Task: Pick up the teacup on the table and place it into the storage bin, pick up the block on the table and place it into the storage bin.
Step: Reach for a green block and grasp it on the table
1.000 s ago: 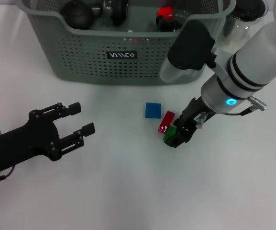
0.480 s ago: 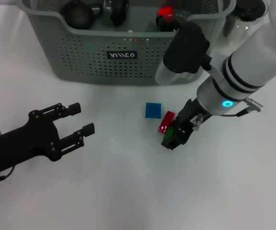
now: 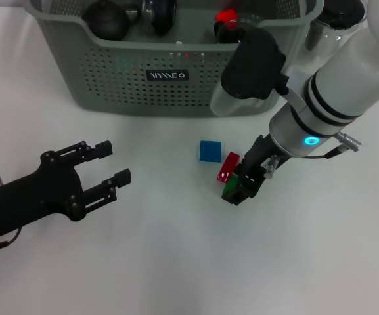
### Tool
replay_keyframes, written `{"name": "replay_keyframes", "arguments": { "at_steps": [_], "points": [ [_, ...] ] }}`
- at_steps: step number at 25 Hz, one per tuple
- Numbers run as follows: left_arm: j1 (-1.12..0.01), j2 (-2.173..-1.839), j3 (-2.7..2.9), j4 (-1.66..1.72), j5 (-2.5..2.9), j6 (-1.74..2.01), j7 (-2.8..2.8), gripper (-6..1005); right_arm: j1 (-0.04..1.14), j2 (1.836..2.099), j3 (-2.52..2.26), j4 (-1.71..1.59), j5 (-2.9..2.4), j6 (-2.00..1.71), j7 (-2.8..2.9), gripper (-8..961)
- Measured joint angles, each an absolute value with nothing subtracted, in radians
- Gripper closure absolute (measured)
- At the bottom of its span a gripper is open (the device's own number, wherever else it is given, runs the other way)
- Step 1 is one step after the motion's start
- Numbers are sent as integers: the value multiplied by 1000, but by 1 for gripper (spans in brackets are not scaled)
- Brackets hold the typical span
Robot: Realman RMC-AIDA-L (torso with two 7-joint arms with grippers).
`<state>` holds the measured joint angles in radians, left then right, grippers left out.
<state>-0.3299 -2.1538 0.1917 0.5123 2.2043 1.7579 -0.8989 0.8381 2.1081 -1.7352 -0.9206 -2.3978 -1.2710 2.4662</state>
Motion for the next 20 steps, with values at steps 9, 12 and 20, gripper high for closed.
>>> {"name": "replay_keyframes", "arguments": {
  "at_steps": [9, 12, 20],
  "points": [
    [-330, -2154, 192, 512, 2204, 1758, -899, 370, 838, 2106, -1764, -922, -2399, -1271, 2475, 349],
    [-330, -2155, 192, 512, 2204, 1758, -899, 370, 838, 2106, -1764, -923, -2401, -1268, 2475, 350],
    [-330, -2155, 192, 511, 2204, 1758, -899, 370, 830, 2108, -1792, -968, -2437, -1263, 2496, 350]
  ]
}}
